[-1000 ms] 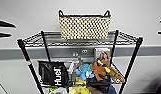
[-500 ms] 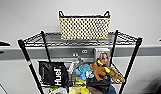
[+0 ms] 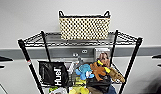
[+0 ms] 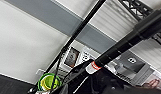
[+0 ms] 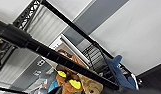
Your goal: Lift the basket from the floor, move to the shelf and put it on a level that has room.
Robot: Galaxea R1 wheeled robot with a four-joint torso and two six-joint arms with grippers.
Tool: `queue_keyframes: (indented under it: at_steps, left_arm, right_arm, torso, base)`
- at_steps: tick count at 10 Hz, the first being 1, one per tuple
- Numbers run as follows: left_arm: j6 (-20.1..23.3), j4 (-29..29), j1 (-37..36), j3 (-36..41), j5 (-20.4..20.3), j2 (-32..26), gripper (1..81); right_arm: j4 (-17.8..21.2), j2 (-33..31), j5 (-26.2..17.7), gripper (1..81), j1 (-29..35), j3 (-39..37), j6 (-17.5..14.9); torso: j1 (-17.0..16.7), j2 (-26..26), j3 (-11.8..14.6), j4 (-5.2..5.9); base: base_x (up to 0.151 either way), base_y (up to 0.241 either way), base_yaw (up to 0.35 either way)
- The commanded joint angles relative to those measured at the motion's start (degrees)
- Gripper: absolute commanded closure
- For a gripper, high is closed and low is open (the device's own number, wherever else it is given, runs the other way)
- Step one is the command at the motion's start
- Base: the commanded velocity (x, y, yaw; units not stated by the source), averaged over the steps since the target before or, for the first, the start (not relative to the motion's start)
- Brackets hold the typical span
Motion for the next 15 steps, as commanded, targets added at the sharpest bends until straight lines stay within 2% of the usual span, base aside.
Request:
queue_keyframes:
  at_steps: [1, 5, 7, 11, 15]
  left_arm:
    - [2.62, 1.91, 7.23, 1.1, -7.72, -0.23, 1.0]
    - [2.62, 4.81, 25.95, 1.37, -20.29, 3.81, 1.0]
    - [2.62, 5.77, 32.9, 1.2, -24.95, 5.74, 1.0]
    - [2.62, 9.29, 48.01, 0.84, -34.8, 11.98, 1.0]
    - [2.62, 11.93, 57.51, -0.91, -40.34, 16.64, 1.0]
  right_arm:
    - [-3.99, 1.78, 2.15, 1.0, -5.03, -2.54, -0.08]
    - [-4.08, 6.61, 8.3, 1.0, -20.23, -7.91, -3.86]
    - [-4.08, 8.53, 12.7, 1.0, -27.28, -9.41, -5.61]
    - [-4.08, 13.46, 18.5, 1.0, -39.49, -13.19, -9.13]
    - [-4.08, 18.3, 22.28, 1.0, -47.4, -15.73, -12.12]
  torso:
    - [0.0, 0.0, 0.0, 0.0]
    - [0.0, 0.0, 0.02, 0.0]
    - [0.0, 0.0, 0.02, 0.0]
    - [0.0, 0.0, 0.02, 0.0]
    - [0.0, 0.0, 0.02, 0.0]
  base:
    - [0.0, 0.0, 0.0]
    - [0.0, 0.0, 0.0]
    - [0.0, 0.0, 0.0]
    - [0.0, 0.0, 0.0]
    - [0.0, 0.0, 0.0]
